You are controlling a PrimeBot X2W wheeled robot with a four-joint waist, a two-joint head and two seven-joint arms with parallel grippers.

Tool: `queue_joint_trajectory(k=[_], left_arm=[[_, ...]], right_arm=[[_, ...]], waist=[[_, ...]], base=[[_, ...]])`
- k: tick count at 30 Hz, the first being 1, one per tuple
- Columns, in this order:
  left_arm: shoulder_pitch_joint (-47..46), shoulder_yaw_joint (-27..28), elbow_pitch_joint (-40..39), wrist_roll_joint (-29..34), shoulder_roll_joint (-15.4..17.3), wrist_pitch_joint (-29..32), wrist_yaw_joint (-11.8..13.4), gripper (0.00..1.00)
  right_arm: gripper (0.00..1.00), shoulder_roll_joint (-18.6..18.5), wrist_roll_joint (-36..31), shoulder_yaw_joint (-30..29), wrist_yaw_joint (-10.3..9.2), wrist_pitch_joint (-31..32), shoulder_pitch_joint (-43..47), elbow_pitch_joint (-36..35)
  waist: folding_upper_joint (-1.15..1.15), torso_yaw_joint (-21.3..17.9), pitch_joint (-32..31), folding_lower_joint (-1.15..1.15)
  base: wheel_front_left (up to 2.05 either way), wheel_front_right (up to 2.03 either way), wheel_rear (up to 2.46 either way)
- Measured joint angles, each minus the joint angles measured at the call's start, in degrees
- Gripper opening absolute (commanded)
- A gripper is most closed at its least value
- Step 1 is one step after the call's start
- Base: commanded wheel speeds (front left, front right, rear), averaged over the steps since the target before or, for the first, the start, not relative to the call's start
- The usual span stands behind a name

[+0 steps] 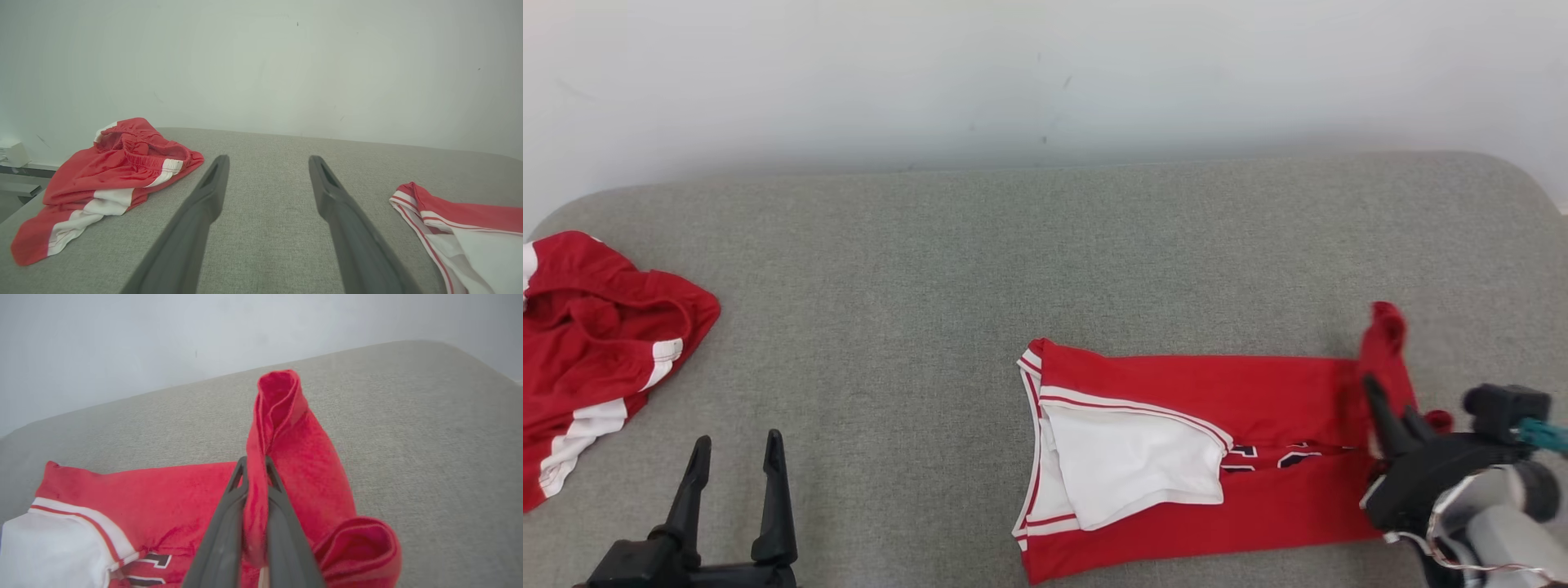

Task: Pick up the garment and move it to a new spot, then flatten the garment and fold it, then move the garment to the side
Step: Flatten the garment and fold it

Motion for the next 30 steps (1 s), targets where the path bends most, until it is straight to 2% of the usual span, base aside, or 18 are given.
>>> queue_joint_trajectory(k=[7,16,22,30], left_arm=[[-0.04,-0.84,0.59,-0.11,-0.03,0.00,0.13,1.00],[-0.37,-1.26,1.68,-0.12,-0.03,0.01,-0.04,1.00],[-0.91,-1.70,2.07,-0.13,-0.04,0.00,-0.01,1.00],[-1.27,-2.46,2.46,-0.78,-0.04,0.00,0.07,1.00]], right_arm=[[0.00,4.85,-2.19,3.68,0.00,2.77,1.33,-8.36],[0.00,11.73,-5.11,6.56,0.00,5.56,2.74,-14.45],[0.00,15.12,-6.61,8.99,0.00,6.57,3.19,-15.28],[0.00,18.03,-6.67,10.56,0.00,5.76,2.09,-12.59]], waist=[[0.00,1.04,0.04,0.00],[0.00,2.61,0.08,0.00],[0.00,3.50,0.15,0.00],[0.00,4.24,0.23,0.00]], base=[[0.00,0.00,0.00],[0.00,0.00,0.00],[0.00,0.00,0.00],[0.00,0.00,0.00]])
